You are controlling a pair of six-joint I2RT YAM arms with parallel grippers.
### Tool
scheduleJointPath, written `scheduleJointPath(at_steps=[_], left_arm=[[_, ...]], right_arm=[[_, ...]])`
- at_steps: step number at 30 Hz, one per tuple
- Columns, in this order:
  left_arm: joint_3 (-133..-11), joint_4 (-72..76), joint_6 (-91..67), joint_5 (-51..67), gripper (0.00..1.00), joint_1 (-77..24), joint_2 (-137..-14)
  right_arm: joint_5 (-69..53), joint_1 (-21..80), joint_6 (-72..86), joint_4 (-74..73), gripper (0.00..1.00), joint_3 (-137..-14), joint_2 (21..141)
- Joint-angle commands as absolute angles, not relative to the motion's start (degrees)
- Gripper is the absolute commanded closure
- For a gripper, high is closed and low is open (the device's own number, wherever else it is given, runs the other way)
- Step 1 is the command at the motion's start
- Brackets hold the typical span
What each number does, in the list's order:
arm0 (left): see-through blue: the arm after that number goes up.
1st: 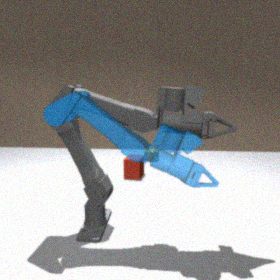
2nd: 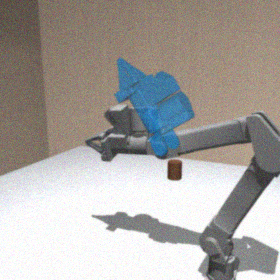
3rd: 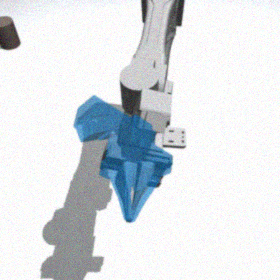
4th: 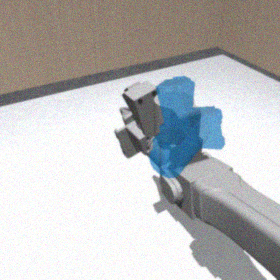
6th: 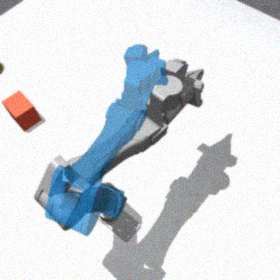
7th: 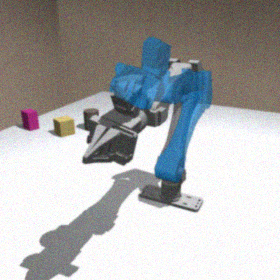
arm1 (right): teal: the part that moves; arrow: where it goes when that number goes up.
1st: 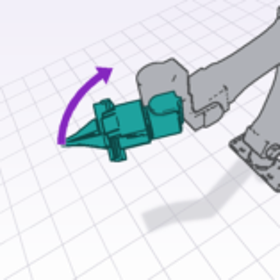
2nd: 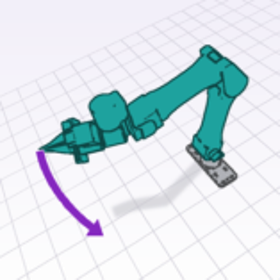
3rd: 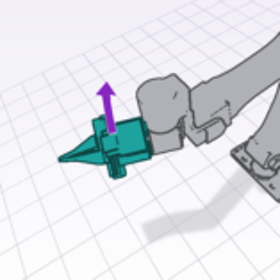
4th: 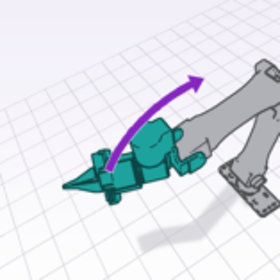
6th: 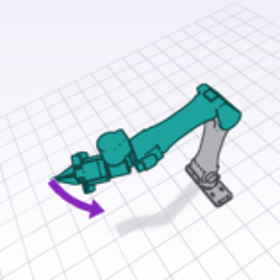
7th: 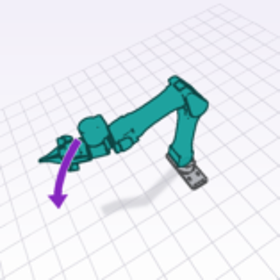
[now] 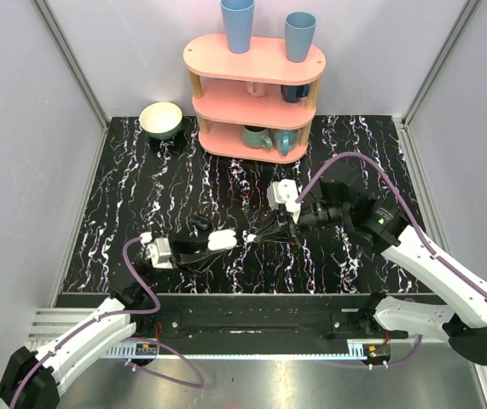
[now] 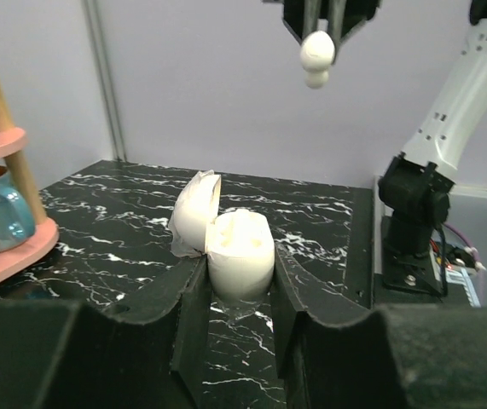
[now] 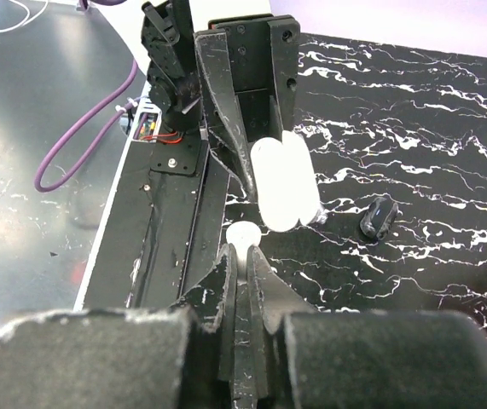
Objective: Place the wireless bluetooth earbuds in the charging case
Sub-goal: Insert the right earbud into the right side groove of the charging case.
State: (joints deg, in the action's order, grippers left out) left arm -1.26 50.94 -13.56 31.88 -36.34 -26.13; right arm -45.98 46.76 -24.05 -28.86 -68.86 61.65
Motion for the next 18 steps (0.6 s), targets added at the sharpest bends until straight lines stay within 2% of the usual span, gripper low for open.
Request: scheduleJointPath(at_steps=[1,4,8,18], left_arm=[[-1.1,60.1,-15.1,39.3,1.0,-36.3,-28.7],[-1.2,64.1,-16.8,42.1,1.0,-36.3,-30.8],[-0.7,71.0,-18.6,43.1,1.0,-36.3,-33.8],[-0.7,76.9,-21.4,44.0,1.0,-36.3,-38.4]], right_arm=[[-48.8,47.1,-27.5,-32.2,0.97,-72.7,63.4],[-50.3,47.6,-27.8,-32.9,0.97,-73.7,64.8],[-44.9,50.5,-29.4,-34.3,0.96,-74.4,66.4],[-42.5,53.6,-31.4,-34.0,0.96,-74.2,67.3]])
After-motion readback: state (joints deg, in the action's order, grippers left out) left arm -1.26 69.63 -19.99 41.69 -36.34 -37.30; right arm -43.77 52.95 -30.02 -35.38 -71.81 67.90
